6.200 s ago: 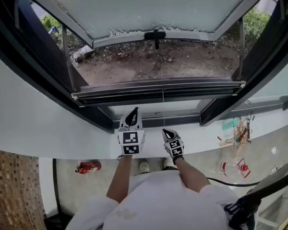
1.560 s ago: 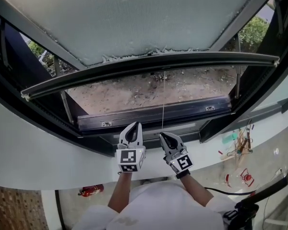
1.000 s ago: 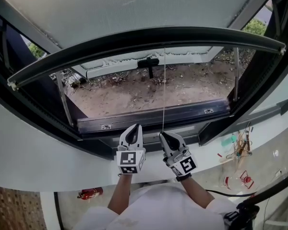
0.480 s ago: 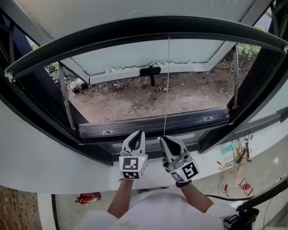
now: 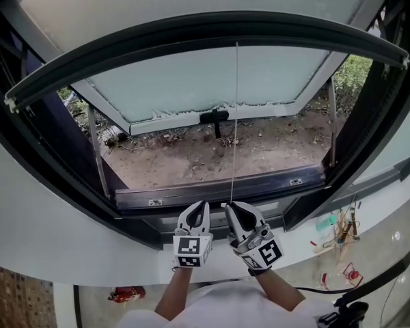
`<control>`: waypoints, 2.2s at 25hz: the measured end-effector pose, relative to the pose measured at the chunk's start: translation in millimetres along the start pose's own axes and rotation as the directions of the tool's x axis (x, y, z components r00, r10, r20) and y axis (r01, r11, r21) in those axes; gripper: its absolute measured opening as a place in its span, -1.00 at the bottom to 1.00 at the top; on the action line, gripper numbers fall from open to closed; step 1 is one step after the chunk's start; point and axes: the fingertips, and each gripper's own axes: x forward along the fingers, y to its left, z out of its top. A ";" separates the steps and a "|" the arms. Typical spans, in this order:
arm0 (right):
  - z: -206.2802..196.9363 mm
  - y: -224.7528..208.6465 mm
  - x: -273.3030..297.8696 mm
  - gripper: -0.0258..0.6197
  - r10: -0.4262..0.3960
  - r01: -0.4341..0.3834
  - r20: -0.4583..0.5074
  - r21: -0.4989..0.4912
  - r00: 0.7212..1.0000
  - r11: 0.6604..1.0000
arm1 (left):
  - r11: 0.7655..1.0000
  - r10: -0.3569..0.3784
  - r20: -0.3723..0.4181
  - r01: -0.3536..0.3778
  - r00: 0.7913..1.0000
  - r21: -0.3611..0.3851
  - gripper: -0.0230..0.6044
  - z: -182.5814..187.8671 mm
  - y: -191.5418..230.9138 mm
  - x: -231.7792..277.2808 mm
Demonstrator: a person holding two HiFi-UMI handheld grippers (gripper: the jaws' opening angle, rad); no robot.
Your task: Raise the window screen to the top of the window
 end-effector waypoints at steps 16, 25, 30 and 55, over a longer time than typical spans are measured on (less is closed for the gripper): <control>52.8 3.6 23.9 -0.91 0.032 -0.047 0.131 0.113 0.991 0.992 | 1.000 -0.028 -0.008 0.028 1.000 -0.007 -0.92 1.7 -11.1 -4.4; 87.6 2.1 44.7 -0.91 0.043 -0.063 0.195 0.099 0.980 0.993 | 0.999 -0.038 0.007 0.038 0.999 0.003 -0.92 6.8 -15.4 -7.3; 117.3 1.7 57.5 -0.91 0.068 -0.085 0.254 0.053 0.965 0.995 | 0.999 -0.044 -0.004 0.044 0.999 0.001 -0.92 2.6 -20.3 -10.4; -29.3 -11.5 14.9 -0.91 -0.127 0.138 -0.329 0.010 0.936 0.990 | 1.000 0.008 0.020 -0.008 1.000 -0.017 -0.92 12.6 -2.8 -29.8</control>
